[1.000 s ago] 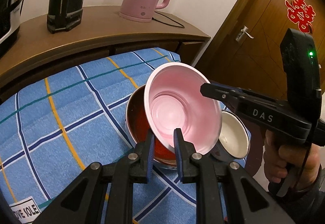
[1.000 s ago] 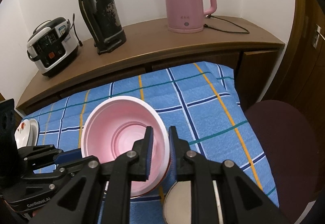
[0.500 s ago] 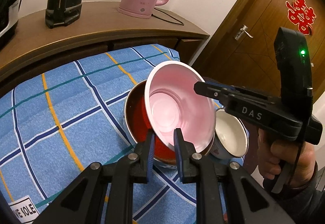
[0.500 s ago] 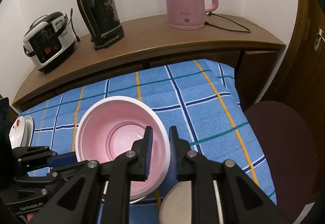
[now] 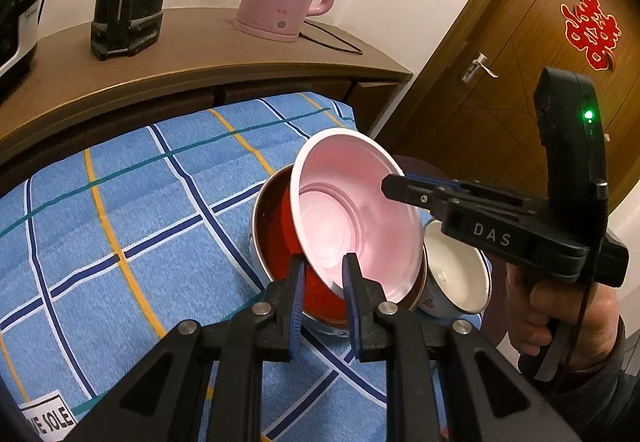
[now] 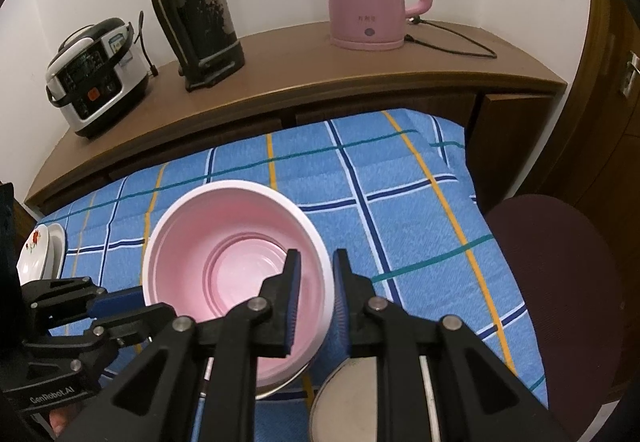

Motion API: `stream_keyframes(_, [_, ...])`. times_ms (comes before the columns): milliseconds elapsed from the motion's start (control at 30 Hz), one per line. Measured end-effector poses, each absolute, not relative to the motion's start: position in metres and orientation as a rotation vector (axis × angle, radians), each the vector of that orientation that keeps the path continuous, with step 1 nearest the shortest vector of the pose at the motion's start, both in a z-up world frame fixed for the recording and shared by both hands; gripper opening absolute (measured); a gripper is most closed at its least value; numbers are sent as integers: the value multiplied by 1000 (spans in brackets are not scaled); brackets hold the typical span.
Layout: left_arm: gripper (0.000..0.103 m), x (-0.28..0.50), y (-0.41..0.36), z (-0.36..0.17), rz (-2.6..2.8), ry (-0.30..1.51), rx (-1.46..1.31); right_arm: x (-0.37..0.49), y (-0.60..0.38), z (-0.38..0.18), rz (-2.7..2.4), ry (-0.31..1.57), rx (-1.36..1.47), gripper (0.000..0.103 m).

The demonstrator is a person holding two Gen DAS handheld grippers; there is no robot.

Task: Organize plates and bowls
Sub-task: 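Lower the pink bowl into the steel bowl with both grippers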

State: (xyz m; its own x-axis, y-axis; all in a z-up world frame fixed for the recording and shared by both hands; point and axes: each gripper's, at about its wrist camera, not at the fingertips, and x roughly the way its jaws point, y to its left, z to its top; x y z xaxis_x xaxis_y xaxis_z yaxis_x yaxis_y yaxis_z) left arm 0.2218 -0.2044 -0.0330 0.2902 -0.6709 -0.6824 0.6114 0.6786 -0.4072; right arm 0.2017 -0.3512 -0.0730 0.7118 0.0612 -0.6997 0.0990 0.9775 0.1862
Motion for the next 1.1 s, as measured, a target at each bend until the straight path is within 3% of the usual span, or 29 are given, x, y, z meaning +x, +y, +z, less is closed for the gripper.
stream_keyframes(1100, [19, 218, -204, -30, -846, 917, -39, 195, -337, -76, -15, 823, 74, 18])
